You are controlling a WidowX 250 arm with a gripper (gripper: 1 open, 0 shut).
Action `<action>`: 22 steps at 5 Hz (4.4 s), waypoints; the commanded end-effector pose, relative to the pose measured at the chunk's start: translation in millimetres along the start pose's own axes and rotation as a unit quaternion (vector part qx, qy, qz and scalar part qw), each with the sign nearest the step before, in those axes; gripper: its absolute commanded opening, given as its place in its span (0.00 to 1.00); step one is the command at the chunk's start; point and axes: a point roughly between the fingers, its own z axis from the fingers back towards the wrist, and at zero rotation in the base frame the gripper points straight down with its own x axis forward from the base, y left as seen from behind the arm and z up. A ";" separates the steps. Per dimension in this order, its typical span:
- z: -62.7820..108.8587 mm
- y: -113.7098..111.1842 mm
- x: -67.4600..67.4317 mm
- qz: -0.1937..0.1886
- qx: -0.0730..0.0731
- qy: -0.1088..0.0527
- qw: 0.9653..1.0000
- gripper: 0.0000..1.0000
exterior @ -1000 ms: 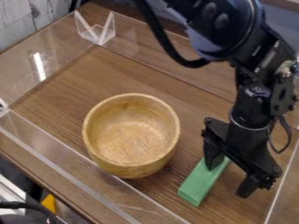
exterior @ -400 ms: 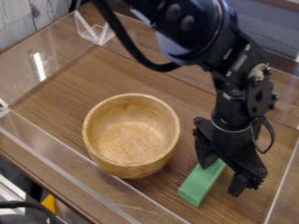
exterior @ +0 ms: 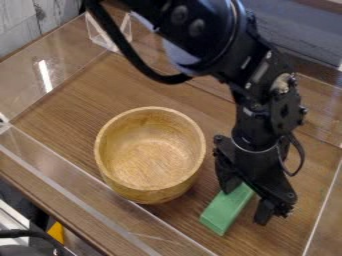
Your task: Put the green block in the brown bowl
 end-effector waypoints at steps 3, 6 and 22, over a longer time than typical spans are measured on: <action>-16.8 -8.3 -7.7 -0.006 0.001 0.022 1.000 1.00; -33.4 -33.3 -14.9 -0.011 -0.002 0.028 1.000 0.00; 8.4 -24.1 -1.5 0.178 -0.029 -0.059 0.982 0.00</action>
